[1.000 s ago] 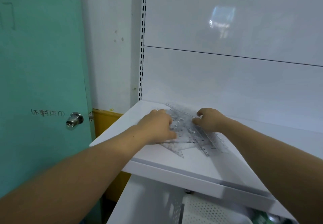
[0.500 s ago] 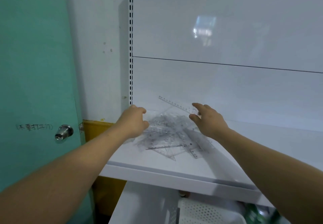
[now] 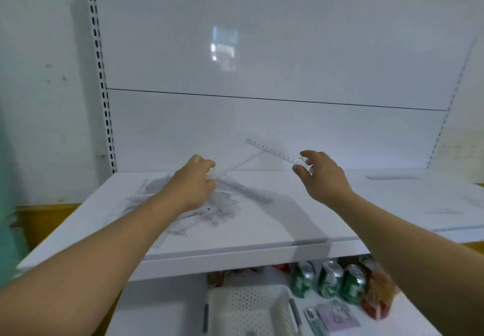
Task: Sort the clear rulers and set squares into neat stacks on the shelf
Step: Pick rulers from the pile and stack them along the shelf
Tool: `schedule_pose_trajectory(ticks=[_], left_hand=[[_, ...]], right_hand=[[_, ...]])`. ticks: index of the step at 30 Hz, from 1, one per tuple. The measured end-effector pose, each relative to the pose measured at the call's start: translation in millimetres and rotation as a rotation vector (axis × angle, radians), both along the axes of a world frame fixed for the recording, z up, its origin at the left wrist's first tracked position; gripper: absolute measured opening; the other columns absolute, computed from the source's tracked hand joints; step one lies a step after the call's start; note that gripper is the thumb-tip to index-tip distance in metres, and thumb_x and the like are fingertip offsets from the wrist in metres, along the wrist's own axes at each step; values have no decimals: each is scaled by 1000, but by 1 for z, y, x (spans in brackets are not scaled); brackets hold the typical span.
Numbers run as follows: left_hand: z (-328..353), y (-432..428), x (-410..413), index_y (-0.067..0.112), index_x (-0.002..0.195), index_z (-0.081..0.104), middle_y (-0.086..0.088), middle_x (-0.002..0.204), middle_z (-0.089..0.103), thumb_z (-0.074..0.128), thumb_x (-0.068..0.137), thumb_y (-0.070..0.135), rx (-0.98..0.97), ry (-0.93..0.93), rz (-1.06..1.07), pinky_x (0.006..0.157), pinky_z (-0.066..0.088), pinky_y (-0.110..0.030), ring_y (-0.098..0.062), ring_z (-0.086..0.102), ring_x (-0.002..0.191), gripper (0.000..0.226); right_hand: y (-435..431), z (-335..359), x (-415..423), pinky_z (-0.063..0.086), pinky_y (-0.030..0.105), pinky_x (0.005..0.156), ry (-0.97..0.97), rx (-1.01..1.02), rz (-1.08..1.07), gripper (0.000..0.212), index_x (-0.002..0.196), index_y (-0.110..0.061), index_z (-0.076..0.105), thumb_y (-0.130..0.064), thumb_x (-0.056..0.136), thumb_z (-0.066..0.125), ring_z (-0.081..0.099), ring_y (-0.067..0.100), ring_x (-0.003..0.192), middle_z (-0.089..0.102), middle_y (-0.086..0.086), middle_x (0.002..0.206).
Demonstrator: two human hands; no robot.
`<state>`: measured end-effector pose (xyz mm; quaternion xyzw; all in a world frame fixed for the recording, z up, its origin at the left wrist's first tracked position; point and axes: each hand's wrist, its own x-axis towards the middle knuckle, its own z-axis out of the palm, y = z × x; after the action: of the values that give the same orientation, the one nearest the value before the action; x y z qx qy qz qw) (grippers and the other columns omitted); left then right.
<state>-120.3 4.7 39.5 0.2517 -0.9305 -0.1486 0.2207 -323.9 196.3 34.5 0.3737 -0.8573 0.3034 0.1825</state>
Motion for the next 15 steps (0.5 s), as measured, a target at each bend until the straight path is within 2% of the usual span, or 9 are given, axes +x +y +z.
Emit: schedule_pose_trajectory(ticks=[4, 9, 15], left_hand=[[-3, 54, -52, 18, 141, 39, -7, 138, 39, 49, 93, 26, -2, -34, -78, 100, 35, -30, -25, 46, 122, 50], [-9, 137, -134, 14, 141, 40, -8, 132, 49, 53, 93, 33, -9, -60, -152, 91, 36, -28, -24, 49, 117, 53], [-23, 225, -231, 14, 138, 43, -8, 136, 49, 48, 95, 35, 58, -88, -189, 97, 37, -30, -25, 49, 120, 48]], right_hand=[[72, 2, -35, 42, 37, 92, 20, 53, -105, 44, 134, -22, 47, -43, 95, 47, 54, 21, 110, 53, 1, 129], [175, -1, -92, 45, 40, 94, 51, 143, -197, 46, 136, -21, 45, -42, 95, 48, 54, 21, 113, 52, 2, 132], [285, -6, -166, 46, 40, 97, 9, 175, -240, 47, 138, -21, 44, -40, 95, 49, 54, 21, 116, 52, 2, 133]])
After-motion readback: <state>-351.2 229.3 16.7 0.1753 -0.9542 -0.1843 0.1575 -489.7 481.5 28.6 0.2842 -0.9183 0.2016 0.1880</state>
